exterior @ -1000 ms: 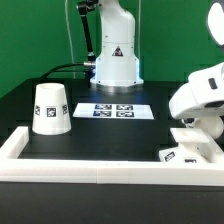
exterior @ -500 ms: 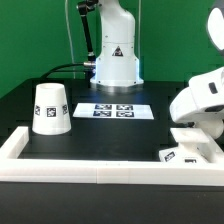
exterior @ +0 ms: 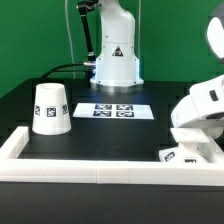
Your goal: Assemble lamp
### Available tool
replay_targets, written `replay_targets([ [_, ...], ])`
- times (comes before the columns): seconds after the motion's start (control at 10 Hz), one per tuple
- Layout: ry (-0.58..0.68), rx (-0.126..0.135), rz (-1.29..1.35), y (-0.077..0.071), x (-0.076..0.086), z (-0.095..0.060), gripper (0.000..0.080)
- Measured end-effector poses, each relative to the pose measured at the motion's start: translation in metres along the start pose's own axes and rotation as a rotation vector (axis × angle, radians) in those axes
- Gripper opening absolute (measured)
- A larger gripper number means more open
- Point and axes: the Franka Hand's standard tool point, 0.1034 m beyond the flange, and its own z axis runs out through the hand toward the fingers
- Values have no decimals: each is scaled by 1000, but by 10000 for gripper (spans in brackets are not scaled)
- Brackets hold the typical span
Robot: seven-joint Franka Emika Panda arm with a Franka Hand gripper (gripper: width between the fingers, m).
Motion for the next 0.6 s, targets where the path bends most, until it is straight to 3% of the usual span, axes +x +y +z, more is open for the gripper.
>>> replay_targets([
  [0.1, 0, 0, 0, 0, 0, 0, 574],
  [0.6, -3, 13, -50, 6, -7, -4, 575],
])
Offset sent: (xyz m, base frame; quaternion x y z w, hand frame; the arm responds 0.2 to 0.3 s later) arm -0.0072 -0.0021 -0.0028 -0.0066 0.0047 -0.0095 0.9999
